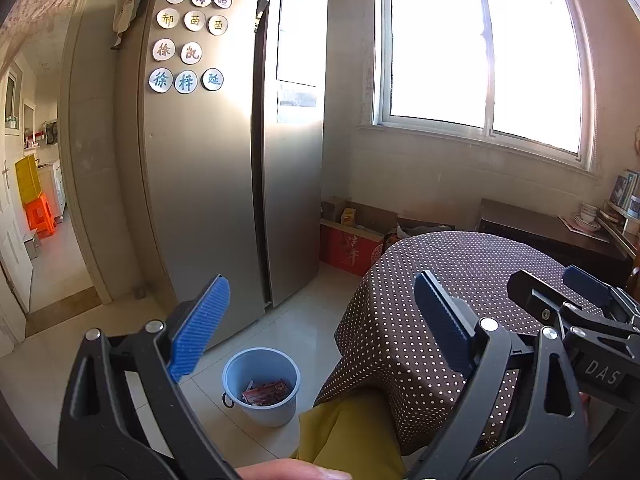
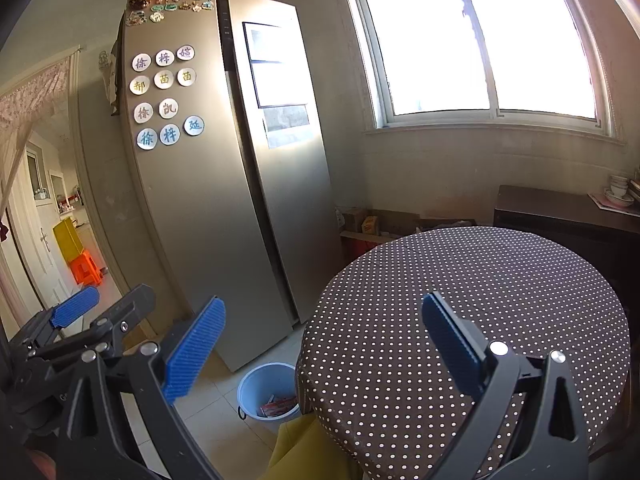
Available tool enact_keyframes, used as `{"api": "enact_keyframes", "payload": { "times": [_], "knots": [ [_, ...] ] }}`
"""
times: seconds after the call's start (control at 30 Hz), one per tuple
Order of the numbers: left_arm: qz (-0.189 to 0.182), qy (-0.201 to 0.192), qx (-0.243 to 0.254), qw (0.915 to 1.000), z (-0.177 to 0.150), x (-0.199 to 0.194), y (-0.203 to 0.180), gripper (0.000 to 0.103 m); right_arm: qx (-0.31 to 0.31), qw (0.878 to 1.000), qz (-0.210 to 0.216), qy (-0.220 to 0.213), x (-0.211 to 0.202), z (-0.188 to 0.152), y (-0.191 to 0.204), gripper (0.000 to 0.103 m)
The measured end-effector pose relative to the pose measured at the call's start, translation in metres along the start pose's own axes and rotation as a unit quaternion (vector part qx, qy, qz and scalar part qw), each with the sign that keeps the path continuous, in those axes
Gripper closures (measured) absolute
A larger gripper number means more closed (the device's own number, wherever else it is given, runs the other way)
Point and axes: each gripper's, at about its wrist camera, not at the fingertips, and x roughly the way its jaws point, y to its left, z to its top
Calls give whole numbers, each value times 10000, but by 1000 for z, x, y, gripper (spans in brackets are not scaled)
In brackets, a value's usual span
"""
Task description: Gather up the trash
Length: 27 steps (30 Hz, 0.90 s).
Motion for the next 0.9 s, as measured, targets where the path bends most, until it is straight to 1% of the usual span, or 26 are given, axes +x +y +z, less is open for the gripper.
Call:
{"api": "enact_keyframes", "payload": {
  "times": [0.63, 0.9],
  "knots": [
    [27, 75, 16, 10000, -2, -1, -2, 11, 57, 9999, 15, 125, 4, 0, -2, 6],
    [8, 84, -16, 10000, -2, -3, -3, 11, 0, 10000, -8, 94, 1, 0, 0, 6]
  ]
}}
